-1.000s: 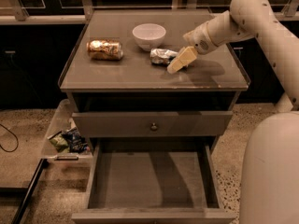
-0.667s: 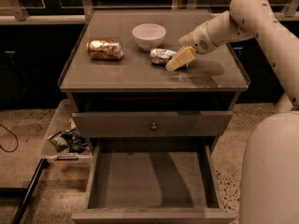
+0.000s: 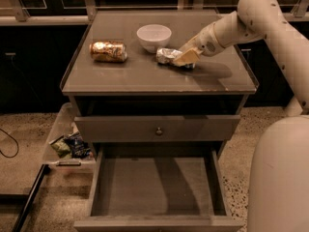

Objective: Place redbull can into middle drawer

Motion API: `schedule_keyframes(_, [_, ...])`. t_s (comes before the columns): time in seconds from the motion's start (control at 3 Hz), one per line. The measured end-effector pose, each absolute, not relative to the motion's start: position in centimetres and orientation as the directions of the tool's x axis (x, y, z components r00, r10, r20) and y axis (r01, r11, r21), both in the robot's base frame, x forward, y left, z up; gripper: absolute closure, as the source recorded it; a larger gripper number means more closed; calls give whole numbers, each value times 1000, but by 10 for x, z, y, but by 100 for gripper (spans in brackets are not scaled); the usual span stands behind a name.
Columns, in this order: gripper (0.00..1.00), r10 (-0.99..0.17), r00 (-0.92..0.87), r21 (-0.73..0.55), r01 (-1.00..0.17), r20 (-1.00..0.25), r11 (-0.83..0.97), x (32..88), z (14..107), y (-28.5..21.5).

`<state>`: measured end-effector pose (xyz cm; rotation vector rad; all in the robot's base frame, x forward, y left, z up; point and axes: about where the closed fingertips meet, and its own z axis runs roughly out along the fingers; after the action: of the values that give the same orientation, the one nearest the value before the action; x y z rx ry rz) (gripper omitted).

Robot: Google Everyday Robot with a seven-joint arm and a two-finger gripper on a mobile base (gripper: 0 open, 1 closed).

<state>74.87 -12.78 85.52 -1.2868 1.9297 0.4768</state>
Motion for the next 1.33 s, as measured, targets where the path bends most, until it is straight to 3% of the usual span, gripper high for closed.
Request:
schedule_keyframes(0.33, [88,-619,-209,-98,-900,-757,424,749,855,-128])
schedule_keyframes(0.67, [100,-619,-209,-97,-901,-757,423,748,855,-127])
schedule_keyframes(1.33, [100,-613,-170,-106,-916,-771,387,730,869,-123])
